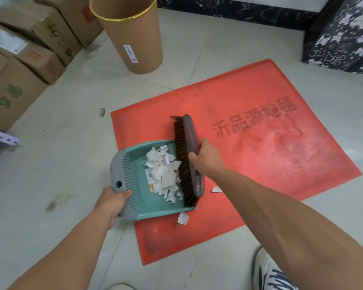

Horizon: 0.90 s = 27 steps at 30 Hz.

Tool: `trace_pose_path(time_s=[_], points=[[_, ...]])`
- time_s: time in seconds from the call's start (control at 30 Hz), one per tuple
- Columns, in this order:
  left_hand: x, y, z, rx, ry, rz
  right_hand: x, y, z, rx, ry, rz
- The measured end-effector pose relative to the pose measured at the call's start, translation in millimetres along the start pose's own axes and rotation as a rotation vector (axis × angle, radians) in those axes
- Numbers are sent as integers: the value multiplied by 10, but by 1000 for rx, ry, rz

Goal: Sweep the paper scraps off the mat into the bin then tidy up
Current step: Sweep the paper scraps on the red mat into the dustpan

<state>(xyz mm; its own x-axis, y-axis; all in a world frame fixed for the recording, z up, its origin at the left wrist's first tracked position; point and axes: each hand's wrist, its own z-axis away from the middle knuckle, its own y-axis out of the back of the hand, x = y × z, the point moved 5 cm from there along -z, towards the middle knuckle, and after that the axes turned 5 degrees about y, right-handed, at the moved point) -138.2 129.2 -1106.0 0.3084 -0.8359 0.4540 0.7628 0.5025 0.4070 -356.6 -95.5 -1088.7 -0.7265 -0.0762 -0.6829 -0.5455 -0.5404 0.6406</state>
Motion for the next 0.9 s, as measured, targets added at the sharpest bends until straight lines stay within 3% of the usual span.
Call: trace_pose_path(time_s=[0.27, 0.57, 0.73, 0.9], points=[[11, 33, 9, -17, 6, 14, -261, -28, -5, -49, 45, -121], [59, 264, -1, -27, -20, 37, -72, 469, -71, 220, 120, 255], [52, 348, -22, -6, 0, 21, 158, 441, -89, 143, 80, 360], [22, 198, -12, 8, 11, 48, 103, 225, -90, 52, 112, 247]])
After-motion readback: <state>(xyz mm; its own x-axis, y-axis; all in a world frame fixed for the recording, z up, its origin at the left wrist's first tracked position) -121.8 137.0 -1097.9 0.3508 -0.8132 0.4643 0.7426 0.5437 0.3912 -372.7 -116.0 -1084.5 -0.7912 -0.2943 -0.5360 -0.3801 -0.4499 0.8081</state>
